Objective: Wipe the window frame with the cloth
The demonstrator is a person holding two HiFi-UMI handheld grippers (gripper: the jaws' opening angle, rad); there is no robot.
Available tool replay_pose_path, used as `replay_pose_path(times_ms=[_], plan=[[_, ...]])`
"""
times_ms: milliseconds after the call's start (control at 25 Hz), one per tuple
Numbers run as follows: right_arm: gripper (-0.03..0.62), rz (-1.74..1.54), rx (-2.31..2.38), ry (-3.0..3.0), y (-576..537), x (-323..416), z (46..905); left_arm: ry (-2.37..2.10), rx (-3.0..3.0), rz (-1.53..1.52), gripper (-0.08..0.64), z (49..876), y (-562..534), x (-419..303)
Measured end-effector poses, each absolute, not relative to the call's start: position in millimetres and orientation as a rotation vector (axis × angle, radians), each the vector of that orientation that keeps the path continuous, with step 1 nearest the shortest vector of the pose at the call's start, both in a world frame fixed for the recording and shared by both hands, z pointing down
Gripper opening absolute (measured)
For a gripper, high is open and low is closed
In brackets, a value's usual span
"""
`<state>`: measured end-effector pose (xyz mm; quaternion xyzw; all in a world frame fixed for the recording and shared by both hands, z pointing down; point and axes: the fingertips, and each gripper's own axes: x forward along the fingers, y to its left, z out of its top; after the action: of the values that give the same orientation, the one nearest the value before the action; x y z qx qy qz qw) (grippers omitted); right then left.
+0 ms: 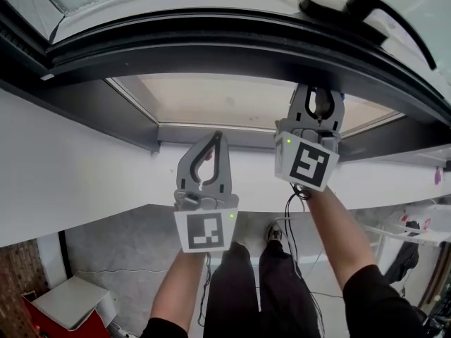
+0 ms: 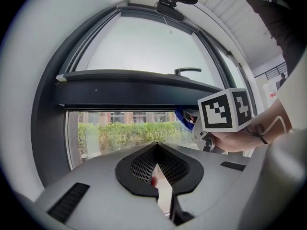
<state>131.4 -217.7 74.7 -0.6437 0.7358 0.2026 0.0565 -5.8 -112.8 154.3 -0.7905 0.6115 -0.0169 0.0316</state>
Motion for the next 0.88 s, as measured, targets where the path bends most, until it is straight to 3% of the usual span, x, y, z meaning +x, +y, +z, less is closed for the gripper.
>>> replay_pose_path(times_ms=[160, 880], plan=[[0.023, 0.614, -1.954, 2.247, -217.4, 115.9, 74.7, 1.783, -2.399, -0.204, 0.005, 150.9, -112.3, -18.4], [0.022, 0.554, -1.826, 2.207, -218.0, 54.1, 74.5, 1.948, -2.291, -0.284, 0.005, 156.6, -106.8, -79.8]])
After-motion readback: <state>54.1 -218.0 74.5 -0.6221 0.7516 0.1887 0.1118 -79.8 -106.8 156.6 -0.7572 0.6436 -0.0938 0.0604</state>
